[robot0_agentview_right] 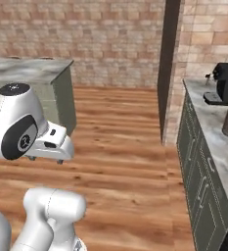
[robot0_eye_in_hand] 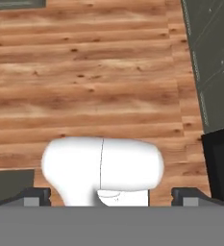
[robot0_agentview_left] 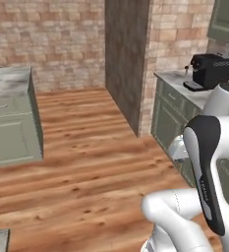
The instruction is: Navigate to the electric kettle.
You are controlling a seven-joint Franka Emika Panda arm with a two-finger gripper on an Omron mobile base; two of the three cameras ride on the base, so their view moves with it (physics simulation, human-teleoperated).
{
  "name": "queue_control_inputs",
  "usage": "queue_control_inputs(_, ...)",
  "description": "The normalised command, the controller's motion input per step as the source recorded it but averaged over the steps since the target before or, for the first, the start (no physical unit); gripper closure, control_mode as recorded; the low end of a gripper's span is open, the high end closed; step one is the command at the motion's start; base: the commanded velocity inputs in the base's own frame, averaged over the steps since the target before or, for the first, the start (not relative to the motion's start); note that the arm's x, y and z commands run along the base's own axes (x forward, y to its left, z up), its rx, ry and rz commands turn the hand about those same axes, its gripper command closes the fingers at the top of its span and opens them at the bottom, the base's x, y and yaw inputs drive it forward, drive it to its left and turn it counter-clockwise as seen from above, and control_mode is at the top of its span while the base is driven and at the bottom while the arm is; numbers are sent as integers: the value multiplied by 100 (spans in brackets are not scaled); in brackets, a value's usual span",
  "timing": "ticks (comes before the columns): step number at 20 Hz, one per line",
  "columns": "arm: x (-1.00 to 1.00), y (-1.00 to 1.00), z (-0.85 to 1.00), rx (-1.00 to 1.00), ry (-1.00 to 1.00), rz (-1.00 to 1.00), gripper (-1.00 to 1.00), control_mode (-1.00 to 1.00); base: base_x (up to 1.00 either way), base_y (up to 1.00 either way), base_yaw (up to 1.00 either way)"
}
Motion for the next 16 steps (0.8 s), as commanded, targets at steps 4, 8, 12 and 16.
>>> queue_control_inputs(4,0,0,0,0,0,0,-100,100,100,-6,-24)
queue_control_inputs(8,0,0,0,0,0,0,-100,100,98,-1,-43)
queue_control_inputs(12,0,0,0,0,0,0,-100,100,74,0,-60)
queue_control_inputs(16,0,0,0,0,0,0,-100,100,54,0,-69)
